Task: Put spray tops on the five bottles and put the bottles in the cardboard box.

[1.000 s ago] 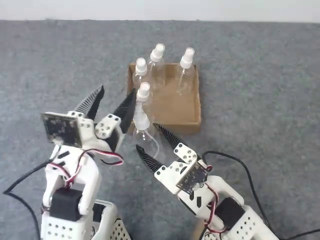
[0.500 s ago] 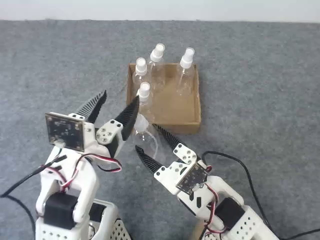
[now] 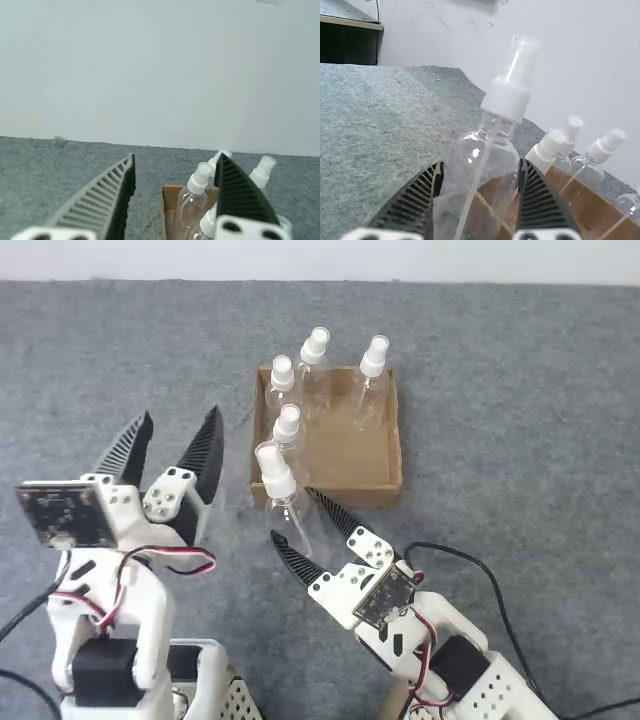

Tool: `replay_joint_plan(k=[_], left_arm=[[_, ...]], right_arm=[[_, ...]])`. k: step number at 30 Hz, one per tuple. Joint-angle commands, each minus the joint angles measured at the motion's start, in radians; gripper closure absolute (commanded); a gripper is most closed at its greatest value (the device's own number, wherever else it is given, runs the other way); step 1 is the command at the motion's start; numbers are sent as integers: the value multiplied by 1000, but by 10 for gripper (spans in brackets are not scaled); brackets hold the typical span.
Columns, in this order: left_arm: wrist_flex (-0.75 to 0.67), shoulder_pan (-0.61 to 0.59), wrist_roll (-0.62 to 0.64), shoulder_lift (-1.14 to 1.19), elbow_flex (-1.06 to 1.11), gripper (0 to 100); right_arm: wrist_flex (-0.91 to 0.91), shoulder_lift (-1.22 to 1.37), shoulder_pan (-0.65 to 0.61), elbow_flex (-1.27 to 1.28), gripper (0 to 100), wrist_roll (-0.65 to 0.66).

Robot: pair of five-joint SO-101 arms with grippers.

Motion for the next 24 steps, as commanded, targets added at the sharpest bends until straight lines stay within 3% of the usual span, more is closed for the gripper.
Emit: replay_joint_plan(k=[1, 6, 24], left_arm=[[5, -34, 17, -8, 48, 761], [3, -9, 15, -8, 153, 761], [52, 307, -91, -9, 259, 761]], right_arm=[[-12, -22, -7, 15, 961, 17], [-13, -22, -7, 9, 961, 17], [-5, -22, -1, 18, 961, 17]])
